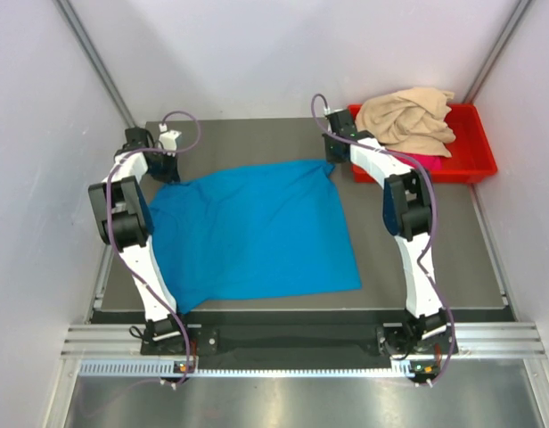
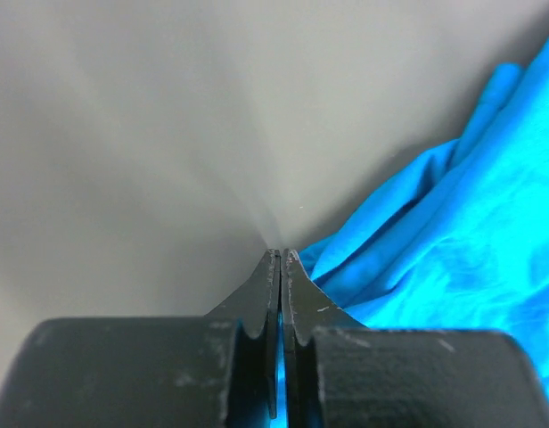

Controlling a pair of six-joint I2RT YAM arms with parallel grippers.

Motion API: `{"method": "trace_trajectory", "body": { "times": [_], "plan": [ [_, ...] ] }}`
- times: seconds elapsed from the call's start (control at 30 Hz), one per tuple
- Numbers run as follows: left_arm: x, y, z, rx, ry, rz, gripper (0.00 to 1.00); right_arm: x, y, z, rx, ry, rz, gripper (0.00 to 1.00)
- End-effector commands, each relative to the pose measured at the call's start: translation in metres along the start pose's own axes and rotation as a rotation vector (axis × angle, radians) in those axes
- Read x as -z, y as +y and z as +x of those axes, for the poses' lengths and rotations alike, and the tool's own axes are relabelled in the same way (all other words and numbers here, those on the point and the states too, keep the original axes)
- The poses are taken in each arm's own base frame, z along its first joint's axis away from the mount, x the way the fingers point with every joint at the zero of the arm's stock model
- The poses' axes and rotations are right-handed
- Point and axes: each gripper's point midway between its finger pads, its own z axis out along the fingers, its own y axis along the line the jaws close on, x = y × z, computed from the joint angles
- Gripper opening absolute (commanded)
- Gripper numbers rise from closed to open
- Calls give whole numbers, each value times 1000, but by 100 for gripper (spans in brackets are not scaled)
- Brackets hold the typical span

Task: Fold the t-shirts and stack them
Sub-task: Flatten the tshirt out

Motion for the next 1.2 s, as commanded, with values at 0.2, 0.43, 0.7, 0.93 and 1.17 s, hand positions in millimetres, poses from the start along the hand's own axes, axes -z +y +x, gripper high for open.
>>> {"method": "trace_trajectory", "body": {
  "times": [0.2,0.43,0.7,0.93,1.17],
  "plan": [
    [50,3,-62,8,-209,-85,0,55,-1,-51,-21,-168,-27,0],
    [81,28,-111,127,-369,-220,0,50,-5,-59,-37,-196,-7,0],
    [78,71,-83,204,-382,-424,0,28,-5,-59,-60,-197,10,0],
    [48,124,-65,246,-352,-536,0,8,-7,-70,-114,-216,37,0],
    [42,151,-117,248,-430,-534,0,-23,-29,-80,-183,-248,102,0]
  ]
}}
